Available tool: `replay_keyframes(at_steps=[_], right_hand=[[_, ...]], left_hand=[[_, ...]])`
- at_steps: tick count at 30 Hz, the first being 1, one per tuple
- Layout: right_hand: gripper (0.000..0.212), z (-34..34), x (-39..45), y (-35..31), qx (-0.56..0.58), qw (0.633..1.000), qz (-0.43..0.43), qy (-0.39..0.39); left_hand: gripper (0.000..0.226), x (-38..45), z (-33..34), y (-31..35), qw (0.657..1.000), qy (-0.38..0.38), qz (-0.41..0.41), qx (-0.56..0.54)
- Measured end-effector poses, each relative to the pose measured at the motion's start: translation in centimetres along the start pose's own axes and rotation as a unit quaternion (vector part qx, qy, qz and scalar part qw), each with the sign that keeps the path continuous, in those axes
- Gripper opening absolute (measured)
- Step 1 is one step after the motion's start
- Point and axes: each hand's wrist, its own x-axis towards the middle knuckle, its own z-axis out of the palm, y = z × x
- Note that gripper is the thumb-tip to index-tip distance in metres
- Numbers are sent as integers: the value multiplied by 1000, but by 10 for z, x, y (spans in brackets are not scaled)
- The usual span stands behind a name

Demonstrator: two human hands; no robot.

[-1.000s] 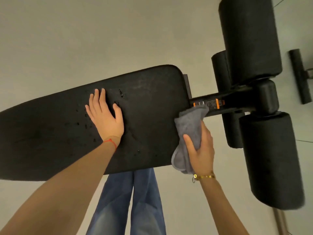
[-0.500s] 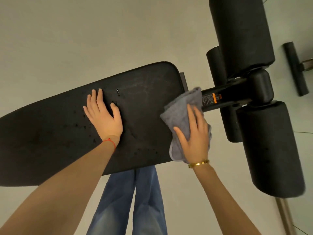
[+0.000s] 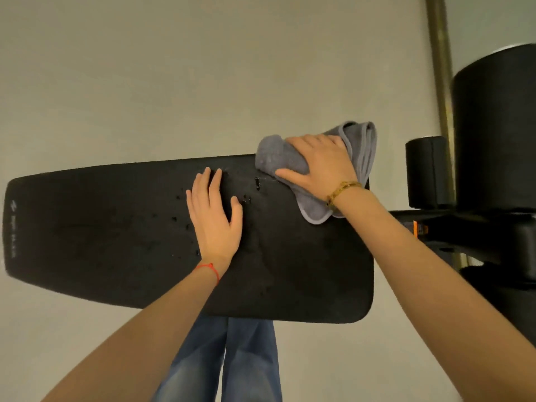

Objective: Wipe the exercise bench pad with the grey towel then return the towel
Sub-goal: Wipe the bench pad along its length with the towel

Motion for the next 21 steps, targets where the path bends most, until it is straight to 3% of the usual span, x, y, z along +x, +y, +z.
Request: replay_keyframes(at_steps=[3,6,12,14,21], right_hand=[[63,-14,-18,25,39,998,-55,-10],[63,-26,1,34,51,996,-47,-60],[54,22,107,-74,91,963,-120,-222],[55,32,121,-98,116,956,-127,-237],[59,-24,53,14,162,965,-89,-187]], left_hand=[[54,4,-2,-10,999,-8,-26,24],[56,6,0,-11,998,-13,-42,32],[57,7,4,-12,998,-12,-49,33],[58,8,4,-13,998,-10,-50,26],[60,12,-1,-10,998,-16,-52,11]])
